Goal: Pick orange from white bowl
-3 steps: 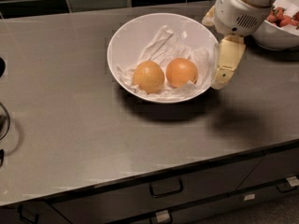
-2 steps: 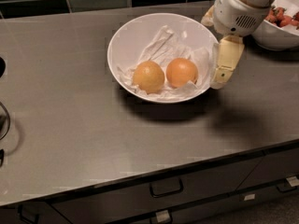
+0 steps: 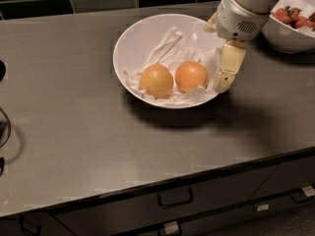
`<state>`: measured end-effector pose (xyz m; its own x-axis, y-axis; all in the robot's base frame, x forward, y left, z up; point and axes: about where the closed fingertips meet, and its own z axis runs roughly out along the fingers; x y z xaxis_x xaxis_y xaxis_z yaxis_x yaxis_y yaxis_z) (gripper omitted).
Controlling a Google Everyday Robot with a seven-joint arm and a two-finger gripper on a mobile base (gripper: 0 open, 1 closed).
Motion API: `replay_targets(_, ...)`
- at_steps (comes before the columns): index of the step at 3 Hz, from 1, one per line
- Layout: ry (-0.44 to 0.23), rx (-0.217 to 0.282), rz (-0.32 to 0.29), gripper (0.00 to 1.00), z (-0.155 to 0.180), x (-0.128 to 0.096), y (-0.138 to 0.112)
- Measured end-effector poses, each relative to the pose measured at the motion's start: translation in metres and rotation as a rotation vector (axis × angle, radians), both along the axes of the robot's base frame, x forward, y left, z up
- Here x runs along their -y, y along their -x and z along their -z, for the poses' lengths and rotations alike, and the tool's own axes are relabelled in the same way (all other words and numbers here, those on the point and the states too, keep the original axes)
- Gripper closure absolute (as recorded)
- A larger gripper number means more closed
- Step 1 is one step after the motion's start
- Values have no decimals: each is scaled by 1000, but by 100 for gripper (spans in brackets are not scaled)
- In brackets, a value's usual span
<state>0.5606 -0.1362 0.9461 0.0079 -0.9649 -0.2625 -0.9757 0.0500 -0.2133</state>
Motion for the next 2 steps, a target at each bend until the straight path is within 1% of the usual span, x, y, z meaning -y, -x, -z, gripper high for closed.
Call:
replay_targets(1,-7,-8,-22,0,4,-5,-12)
replay_targets(2,-10,-13,-45,3,7,-12,-24)
